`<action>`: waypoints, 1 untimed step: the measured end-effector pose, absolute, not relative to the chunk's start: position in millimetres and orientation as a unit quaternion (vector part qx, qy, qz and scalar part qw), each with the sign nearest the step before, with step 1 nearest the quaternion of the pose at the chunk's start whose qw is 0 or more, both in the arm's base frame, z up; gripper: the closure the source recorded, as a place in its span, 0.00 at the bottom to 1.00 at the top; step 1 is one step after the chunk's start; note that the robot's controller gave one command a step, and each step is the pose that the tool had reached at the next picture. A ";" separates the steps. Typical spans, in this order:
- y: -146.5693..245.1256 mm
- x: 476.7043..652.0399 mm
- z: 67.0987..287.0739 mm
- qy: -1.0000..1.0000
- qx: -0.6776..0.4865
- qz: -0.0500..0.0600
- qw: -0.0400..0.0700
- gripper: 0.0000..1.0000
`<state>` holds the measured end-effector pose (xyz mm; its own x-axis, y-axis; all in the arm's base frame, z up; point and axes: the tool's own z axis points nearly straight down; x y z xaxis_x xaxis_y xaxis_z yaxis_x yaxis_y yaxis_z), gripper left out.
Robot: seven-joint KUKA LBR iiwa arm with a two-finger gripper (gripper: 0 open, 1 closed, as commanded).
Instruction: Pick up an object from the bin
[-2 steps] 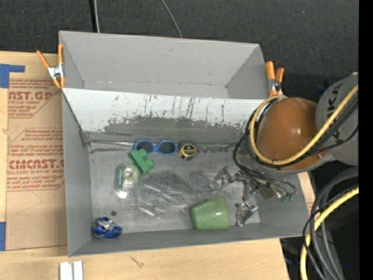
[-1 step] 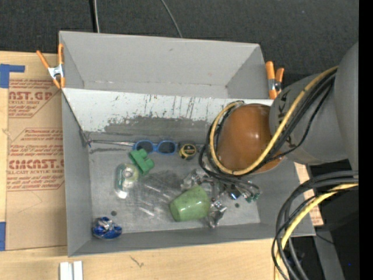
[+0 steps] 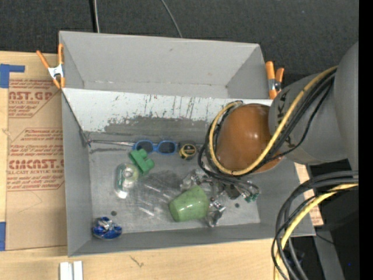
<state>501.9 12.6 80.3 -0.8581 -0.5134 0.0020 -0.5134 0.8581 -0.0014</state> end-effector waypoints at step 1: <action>57.7 505.0 204.2 -0.962 0.274 0.000 -0.005 1.00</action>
Offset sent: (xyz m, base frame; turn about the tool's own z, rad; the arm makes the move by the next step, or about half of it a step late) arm 0.0013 0.0427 0.1199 -0.0140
